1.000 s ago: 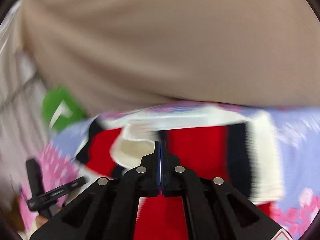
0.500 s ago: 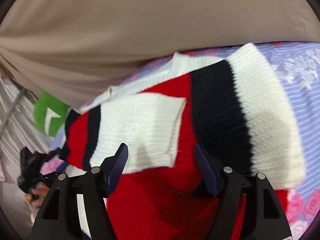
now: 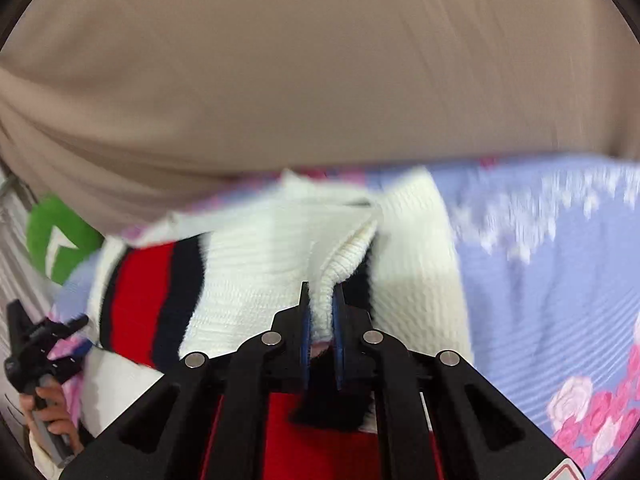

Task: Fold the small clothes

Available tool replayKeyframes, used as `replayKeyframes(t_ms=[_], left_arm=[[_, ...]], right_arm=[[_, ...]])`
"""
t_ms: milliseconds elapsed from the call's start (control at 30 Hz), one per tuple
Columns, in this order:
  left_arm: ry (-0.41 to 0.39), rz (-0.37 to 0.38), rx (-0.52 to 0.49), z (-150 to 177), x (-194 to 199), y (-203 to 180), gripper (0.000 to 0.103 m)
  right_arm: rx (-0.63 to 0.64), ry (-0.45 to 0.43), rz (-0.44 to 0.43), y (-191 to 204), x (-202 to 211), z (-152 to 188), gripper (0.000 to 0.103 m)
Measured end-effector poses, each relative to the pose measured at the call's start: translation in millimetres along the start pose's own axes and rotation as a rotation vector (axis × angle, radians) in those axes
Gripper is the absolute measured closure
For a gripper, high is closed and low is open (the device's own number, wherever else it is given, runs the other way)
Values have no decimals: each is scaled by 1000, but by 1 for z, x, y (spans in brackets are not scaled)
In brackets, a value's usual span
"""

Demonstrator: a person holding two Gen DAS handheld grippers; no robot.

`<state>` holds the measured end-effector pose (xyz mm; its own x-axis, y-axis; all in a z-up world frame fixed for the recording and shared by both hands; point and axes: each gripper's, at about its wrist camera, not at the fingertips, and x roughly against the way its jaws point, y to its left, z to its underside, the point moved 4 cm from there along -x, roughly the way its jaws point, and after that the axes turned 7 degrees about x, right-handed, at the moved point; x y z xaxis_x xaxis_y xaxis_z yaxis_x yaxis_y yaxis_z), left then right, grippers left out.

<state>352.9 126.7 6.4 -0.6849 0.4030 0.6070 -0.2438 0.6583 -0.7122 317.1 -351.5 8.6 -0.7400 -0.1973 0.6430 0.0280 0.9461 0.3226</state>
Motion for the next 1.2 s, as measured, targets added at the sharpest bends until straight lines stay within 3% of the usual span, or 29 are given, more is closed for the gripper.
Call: replayKeyframes(t_ms=[67, 100, 167, 200, 233, 333, 367, 433, 467, 533, 633, 667, 733, 800, 833, 867, 900, 1033, 1200], left_arm=[[-40, -44, -29, 3, 1, -4, 69], [-55, -78, -44, 4, 1, -5, 74], [-72, -117, -87, 8, 1, -3, 85], [-80, -134, -124, 10, -1, -3, 86], [-95, -149, -156, 12, -1, -4, 87], [-135, -188, -225, 17, 0, -10, 88], [-140, -194, -239, 18, 1, -11, 88], [-136, -188, -244, 20, 2, -11, 88], [-134, -185, -246, 20, 2, -11, 88], [-139, -186, -255, 20, 6, -10, 88], [-143, -175, -245, 24, 18, -7, 88], [-144, -173, -241, 24, 14, -5, 87], [-146, -171, -234, 26, 14, -4, 87], [-147, -166, -227, 30, 12, 4, 87], [-146, -162, -224, 30, 12, 7, 87], [-145, -158, -220, 30, 12, 7, 87], [-144, -152, -215, 29, 11, 12, 87], [-143, -138, -204, 28, 12, 18, 88], [-139, -128, -197, 27, 14, 22, 88]], right_arm=[[-21, -79, -56, -1, 24, 0, 95], [-15, -111, -43, -4, 31, 1, 95], [3, -27, 30, -13, 10, 8, 95], [-8, 52, 53, -19, -9, 14, 95], [-22, 56, 40, -19, -13, 17, 95], [-22, -51, -42, -12, 20, 14, 95], [-4, -66, -19, -11, 23, 15, 95], [-2, 40, 58, -22, 1, 25, 95], [-15, 43, 43, -24, -1, 29, 96], [-9, 0, 62, -17, 20, 25, 93], [19, -79, 168, -4, 52, 15, 83], [37, -101, 155, 4, 59, 12, 83], [79, -82, 25, 38, 62, 3, 79], [126, -47, -121, 80, 51, -8, 67], [154, -19, -189, 109, 37, -12, 52], [183, 10, -250, 132, 26, -15, 44], [218, 33, -292, 159, 11, -18, 44], [330, 119, -317, 245, -62, -27, 44], [367, 207, -280, 292, -132, -29, 44]])
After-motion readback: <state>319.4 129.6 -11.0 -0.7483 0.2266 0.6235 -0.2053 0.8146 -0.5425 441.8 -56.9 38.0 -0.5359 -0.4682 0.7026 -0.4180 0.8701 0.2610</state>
